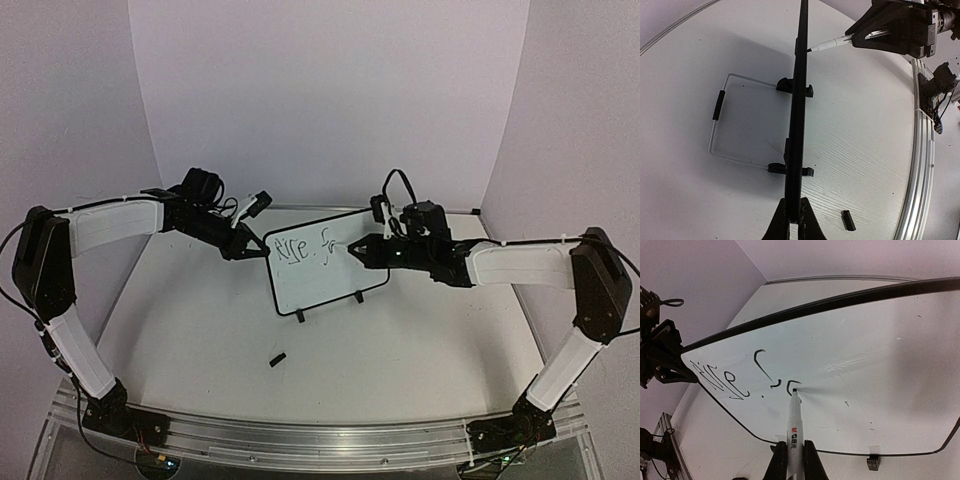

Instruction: Write a sentence on the whiteboard

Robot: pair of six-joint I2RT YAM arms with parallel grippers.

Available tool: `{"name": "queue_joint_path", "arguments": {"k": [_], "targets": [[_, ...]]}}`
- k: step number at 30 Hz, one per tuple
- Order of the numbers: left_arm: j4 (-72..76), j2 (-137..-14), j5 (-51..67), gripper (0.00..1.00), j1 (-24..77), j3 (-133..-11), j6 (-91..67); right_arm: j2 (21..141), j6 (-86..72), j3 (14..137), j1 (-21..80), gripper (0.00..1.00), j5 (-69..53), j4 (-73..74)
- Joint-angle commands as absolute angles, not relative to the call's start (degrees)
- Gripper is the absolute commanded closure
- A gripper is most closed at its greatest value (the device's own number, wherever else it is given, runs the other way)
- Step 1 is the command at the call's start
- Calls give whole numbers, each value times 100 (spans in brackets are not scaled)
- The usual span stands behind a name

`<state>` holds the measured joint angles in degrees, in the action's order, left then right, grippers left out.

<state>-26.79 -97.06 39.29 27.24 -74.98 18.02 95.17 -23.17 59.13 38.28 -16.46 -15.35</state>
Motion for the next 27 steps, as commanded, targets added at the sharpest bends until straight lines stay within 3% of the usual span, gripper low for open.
{"name": "queue_joint_path", "arguments": {"k": [1,27], "targets": [[-3287,-9985,3587,100,2839,-7466,2026,9243,-2238,6077,3806,100,-1416,-1782],[-3291,-9993,3585,100,2839,-7460,2023,9548,-2426,5540,3809,100,-1520,-1969]]}}
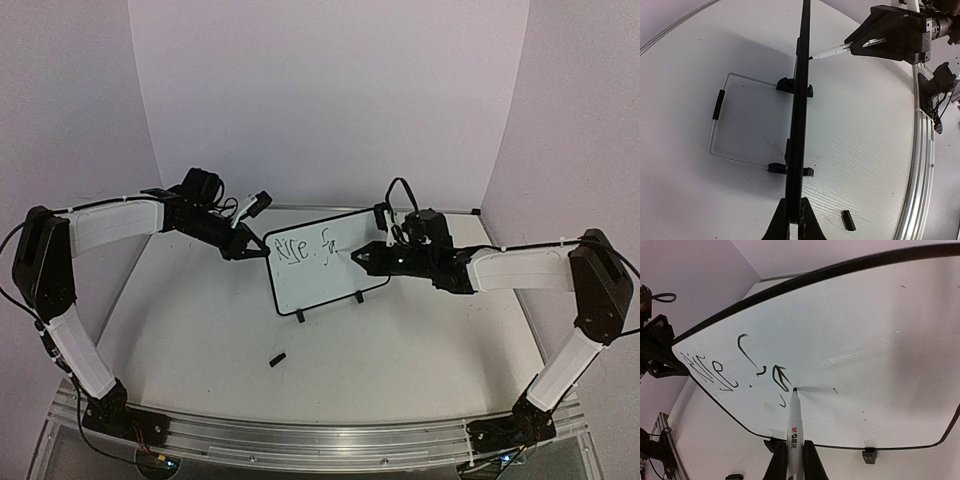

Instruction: Write a sentence on the whiteboard

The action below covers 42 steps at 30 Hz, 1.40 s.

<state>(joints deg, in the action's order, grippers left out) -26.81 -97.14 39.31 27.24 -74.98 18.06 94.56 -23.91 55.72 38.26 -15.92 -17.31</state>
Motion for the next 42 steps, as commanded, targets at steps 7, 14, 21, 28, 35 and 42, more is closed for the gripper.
{"name": "queue_joint_path", "arguments": {"k": [7,14,21,28,35,42], "targets": [[-3293,-9998,3588,100,2839,-7462,2028,9452,-2397,5548,3809,100,-1425,-1968],[-3294,-9985,3577,100,2839,-7453,2027,9254,-2345,5632,3809,100,-1331,-1918],[-3294,-9984,3586,100,2839,-7464,2023,8801,-2295,5545,3804,100,-1227,-1821],[-3296,-9976,3587,100,2849,-7462,2028,8796,-2250,5577,3801,100,-1211,-1793],[-3296,-9987,3585,100,2848,-7465,2029,8997,-2259,5669,3798,100,-1313,-1797],[-3299,-9987,3578,100,2848,-7462,2026,9171,-2259,5777,3785,100,-1283,-1799]]}}
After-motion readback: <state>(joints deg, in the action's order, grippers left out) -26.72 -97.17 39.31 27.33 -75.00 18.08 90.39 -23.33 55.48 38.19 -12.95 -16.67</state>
